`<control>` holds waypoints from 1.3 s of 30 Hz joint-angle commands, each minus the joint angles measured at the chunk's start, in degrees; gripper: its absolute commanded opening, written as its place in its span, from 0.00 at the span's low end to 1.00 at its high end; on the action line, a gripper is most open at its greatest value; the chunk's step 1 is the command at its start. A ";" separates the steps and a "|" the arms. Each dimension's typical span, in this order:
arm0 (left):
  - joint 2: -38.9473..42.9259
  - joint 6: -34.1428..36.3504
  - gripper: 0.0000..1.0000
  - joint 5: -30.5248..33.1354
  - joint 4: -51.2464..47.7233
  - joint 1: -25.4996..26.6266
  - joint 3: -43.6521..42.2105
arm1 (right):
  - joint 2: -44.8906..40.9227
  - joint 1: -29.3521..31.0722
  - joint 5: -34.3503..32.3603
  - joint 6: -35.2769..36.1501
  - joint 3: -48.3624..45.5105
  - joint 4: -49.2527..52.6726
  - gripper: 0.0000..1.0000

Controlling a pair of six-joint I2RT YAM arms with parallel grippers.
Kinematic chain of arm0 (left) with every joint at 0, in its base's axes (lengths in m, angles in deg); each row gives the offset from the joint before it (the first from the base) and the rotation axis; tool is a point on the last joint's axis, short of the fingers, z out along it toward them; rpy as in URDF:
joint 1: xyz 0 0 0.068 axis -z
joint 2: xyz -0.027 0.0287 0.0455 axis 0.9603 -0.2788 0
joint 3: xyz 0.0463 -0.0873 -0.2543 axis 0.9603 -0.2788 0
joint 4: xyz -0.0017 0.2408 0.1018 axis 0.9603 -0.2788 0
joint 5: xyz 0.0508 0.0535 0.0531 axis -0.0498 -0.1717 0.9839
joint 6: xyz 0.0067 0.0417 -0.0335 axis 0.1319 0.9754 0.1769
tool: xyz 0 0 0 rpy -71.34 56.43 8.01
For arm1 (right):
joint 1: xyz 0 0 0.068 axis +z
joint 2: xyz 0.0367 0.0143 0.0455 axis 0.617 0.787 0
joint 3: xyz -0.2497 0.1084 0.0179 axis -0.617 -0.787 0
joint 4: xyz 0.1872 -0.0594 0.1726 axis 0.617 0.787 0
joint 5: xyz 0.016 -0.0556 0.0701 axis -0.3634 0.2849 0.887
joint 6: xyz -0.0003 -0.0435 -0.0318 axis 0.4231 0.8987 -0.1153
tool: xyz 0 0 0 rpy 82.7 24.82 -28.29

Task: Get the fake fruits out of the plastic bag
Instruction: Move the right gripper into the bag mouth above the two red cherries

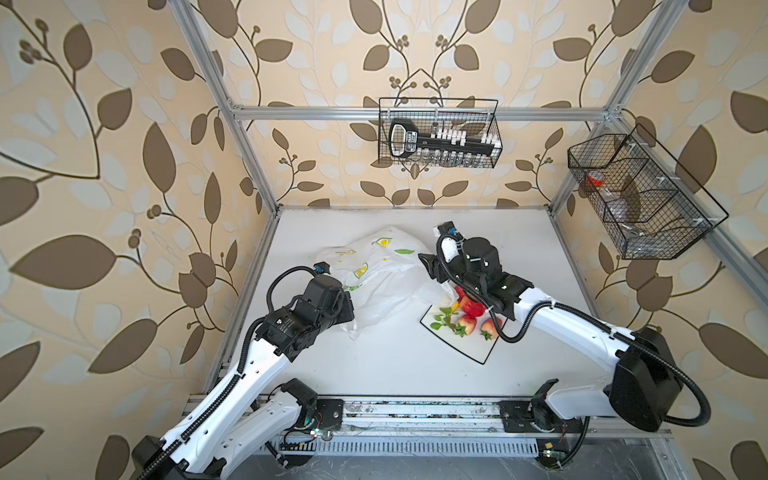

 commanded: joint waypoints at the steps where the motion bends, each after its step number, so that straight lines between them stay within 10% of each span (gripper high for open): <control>1: 0.41 -0.04 0.00 -1.01 1.98 -0.30 0.55 | -7.24 0.36 6.92 -3.63 -2.50 1.65 0.65; 14: 2.31 0.25 0.00 -2.36 1.77 -0.30 0.20 | -2.82 19.40 6.99 -12.43 -8.92 -6.87 0.39; 19: 3.37 0.18 0.00 -2.96 1.20 -0.30 -0.24 | 6.97 25.65 -6.46 -27.72 -8.55 -13.47 0.32; 29: 5.73 0.68 0.00 -5.34 -0.59 -0.30 -0.86 | 23.21 25.92 -10.46 -57.94 -1.62 -22.25 0.31; 39: 7.58 1.32 0.00 -7.87 -4.51 -0.30 -1.21 | 34.53 22.60 -8.78 -72.19 4.46 -24.75 0.32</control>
